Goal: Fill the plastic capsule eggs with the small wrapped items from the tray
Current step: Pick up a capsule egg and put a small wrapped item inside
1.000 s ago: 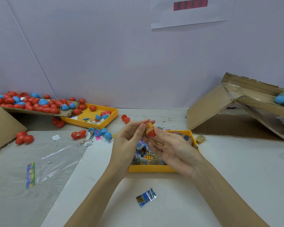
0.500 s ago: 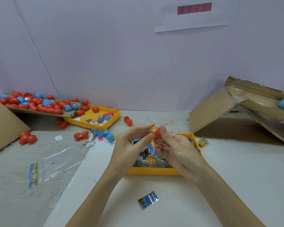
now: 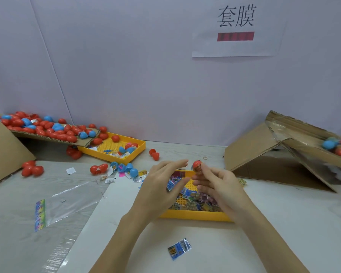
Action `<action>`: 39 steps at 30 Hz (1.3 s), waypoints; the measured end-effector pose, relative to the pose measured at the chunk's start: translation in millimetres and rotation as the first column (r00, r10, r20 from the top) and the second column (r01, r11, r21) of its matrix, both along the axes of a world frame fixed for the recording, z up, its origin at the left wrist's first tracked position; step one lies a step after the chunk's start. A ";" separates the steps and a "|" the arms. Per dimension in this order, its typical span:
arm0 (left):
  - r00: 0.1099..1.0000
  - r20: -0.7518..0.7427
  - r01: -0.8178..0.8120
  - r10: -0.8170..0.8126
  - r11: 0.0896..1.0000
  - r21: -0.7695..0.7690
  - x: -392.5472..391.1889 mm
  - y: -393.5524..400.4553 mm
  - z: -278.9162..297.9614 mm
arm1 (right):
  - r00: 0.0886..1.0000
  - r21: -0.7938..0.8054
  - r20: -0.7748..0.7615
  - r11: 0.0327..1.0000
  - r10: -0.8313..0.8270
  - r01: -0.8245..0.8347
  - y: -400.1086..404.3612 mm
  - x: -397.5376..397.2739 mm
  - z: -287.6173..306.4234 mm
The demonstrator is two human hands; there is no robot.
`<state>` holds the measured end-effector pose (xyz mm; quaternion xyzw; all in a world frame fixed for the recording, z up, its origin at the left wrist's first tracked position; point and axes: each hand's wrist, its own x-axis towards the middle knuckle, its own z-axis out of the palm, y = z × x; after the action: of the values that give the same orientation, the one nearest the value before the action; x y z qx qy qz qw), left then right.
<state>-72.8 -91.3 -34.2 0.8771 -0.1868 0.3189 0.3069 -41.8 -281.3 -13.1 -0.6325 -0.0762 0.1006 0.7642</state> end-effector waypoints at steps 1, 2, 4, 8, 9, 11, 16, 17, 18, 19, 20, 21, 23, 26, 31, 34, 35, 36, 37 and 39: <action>0.998 0.047 -0.035 0.032 0.997 0.063 0.2 0.8 0.2 | 0.997 0.127 -0.078 0.992 -0.001 0.010 -7.3 7.2 7.5; 0.994 0.090 -0.066 0.055 0.990 0.124 0.7 1.5 0.5 | 0.991 0.265 -0.136 0.964 0.012 0.025 -16.4 15.9 18.0; 0.990 0.117 -0.097 0.075 0.976 0.194 1.1 2.7 1.4 | 0.986 0.490 -0.165 0.868 0.005 0.078 -39.5 36.1 43.7; 0.998 0.031 -0.068 0.063 0.982 0.175 -0.7 1.4 1.7 | 0.975 0.692 -0.174 0.688 -0.138 0.221 -78.1 71.7 84.5; 0.998 0.012 -0.064 0.063 0.984 0.163 -0.9 1.5 2.1 | 0.970 0.706 -0.186 0.665 -0.158 0.244 -81.0 76.0 85.2; 0.997 -0.011 -0.072 0.074 0.986 0.152 -0.4 2.4 2.6 | 0.962 0.688 -0.193 0.672 -0.194 0.273 -78.2 77.1 76.7; 0.993 -0.019 -0.118 0.120 0.988 0.097 2.1 3.8 1.3 | 0.990 0.247 -0.046 0.959 -0.132 0.140 -45.6 51.2 18.0; 0.991 -0.052 -0.118 0.120 0.992 0.045 3.0 3.9 0.9 | 0.995 0.152 -0.020 0.983 -0.097 0.098 -37.7 47.0 6.9; 0.989 -0.095 -0.117 0.113 0.993 -0.029 4.3 3.9 0.4 | 0.998 0.070 0.004 0.995 -0.068 0.068 -30.3 42.9 -1.7; 0.985 -0.140 -0.122 0.106 0.986 -0.115 5.8 4.4 -0.5 | 0.998 -0.018 0.043 0.999 -0.046 0.047 -23.7 39.7 -8.4; 0.978 -0.180 -0.140 0.105 0.970 -0.198 7.1 5.4 -1.5 | 0.995 -0.115 0.099 0.993 -0.024 0.035 -18.4 37.0 -13.1; 0.971 -0.214 -0.162 0.105 0.949 -0.269 8.7 6.9 -2.2 | 0.987 -0.211 0.162 0.977 -0.001 0.035 -14.8 35.0 -16.3; 0.960 -0.258 -0.203 0.107 0.901 -0.384 11.9 11.1 -3.8 | 0.969 -0.339 0.244 0.940 0.048 0.039 -12.1 32.9 -20.3; 0.940 -0.292 -0.305 0.175 0.814 -0.495 21.9 23.1 -4.4 | 0.956 -0.377 0.280 0.926 0.084 0.029 -12.9 32.9 -21.7; 0.843 -0.336 -0.534 0.420 0.726 -0.433 71.6 72.1 3.9 | 0.918 -0.508 0.367 0.859 0.150 0.063 -9.7 31.2 -23.1; 0.738 -0.338 -0.650 0.584 0.749 -0.125 113.0 117.9 12.2 | 0.895 -0.579 0.405 0.810 0.186 0.094 -8.7 29.3 -24.4; 0.708 -0.348 -0.660 0.615 0.751 -0.014 125.3 132.9 13.7 | 0.889 -0.596 0.415 0.796 0.193 0.105 -8.3 29.0 -24.4; 0.682 -0.368 -0.653 0.632 0.753 0.083 136.2 147.0 14.4 | 0.884 -0.608 0.425 0.785 0.196 0.118 -7.5 28.8 -24.1; 0.667 -0.392 -0.628 0.634 0.761 0.162 145.8 158.9 14.4 | 0.879 -0.613 0.435 0.780 0.196 0.129 -6.7 29.2 -23.5; 0.667 -0.426 -0.566 0.611 0.788 0.244 162.0 175.4 12.5 | 0.875 -0.599 0.448 0.788 0.185 0.140 -6.2 30.8 -23.6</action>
<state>89.2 84.0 -21.7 0.9536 0.1748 0.1622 0.1839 -11.1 -287.5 -36.7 -0.8496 -0.2356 -0.0322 0.4708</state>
